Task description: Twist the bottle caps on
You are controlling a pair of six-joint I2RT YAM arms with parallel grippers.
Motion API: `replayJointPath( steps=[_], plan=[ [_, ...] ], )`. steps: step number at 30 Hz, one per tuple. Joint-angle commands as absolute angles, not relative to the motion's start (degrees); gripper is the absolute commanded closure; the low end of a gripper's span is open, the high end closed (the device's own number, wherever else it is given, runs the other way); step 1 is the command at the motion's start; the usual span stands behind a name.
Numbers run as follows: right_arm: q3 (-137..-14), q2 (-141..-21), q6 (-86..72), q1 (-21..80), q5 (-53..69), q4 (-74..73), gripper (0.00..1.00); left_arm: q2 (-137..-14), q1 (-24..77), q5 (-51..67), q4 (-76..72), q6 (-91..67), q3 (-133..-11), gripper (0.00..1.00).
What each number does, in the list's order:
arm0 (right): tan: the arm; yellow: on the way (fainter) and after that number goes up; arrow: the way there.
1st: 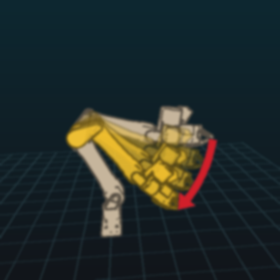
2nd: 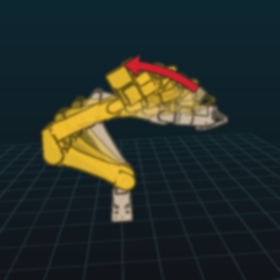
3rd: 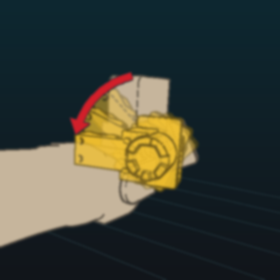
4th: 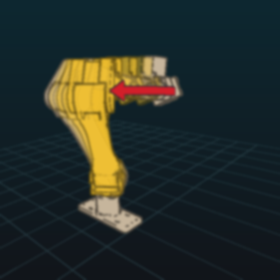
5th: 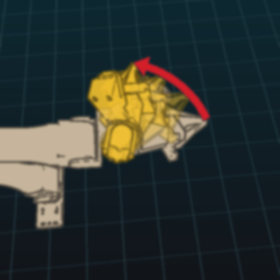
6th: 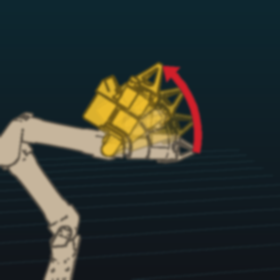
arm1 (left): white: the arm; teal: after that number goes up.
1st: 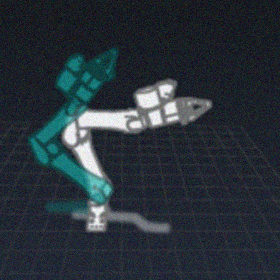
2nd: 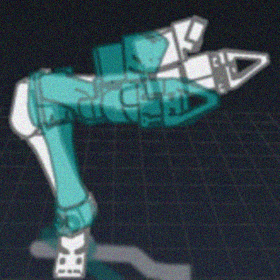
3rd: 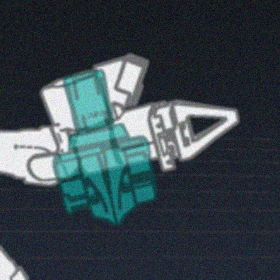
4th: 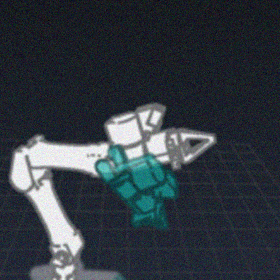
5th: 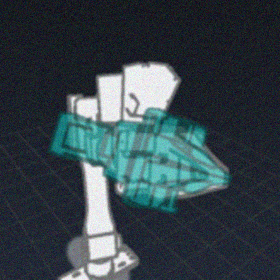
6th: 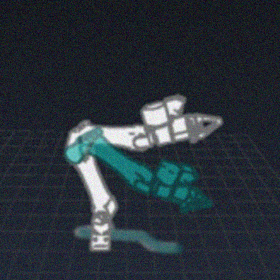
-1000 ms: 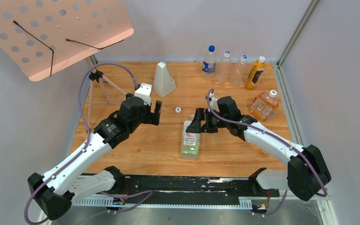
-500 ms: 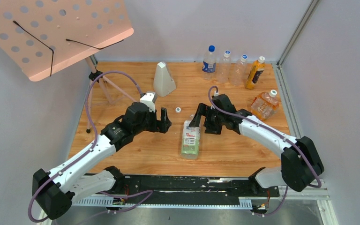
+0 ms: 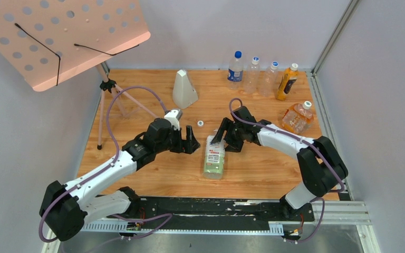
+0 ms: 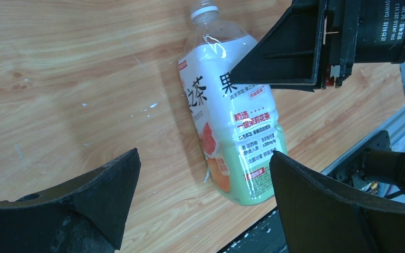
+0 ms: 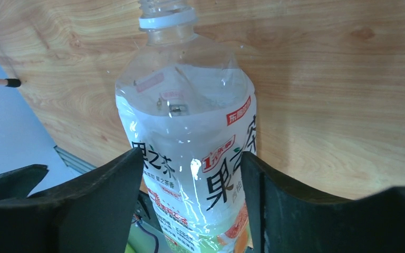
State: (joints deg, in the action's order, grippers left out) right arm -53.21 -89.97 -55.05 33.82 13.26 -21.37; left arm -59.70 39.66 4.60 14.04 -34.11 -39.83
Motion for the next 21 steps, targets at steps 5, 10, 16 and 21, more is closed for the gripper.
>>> replayJointPath(
  steps=[5, 10, 16, 21],
  plan=[
    [-45.8, -87.9, -59.1, 31.7, 22.3, -7.0, 0.42, -63.4, 40.0, 9.6, 3.0, -41.2, -36.9, 0.02],
    [-39.8, -85.5, -62.4, 29.0, 27.3, 2.3, 0.45, -66.8, 40.0, 10.4, -0.7, -44.3, -35.8, 0.02],
    [-36.3, -82.7, -62.8, 27.4, 28.0, 6.3, 0.4, -71.2, 40.9, 11.3, -3.7, -46.4, -36.8, 0.04],
    [-38.7, -78.4, -58.3, 27.4, 24.7, 0.7, 0.08, -74.4, 45.5, 4.4, 8.8, -43.5, -44.8, 0.04]
  ],
)
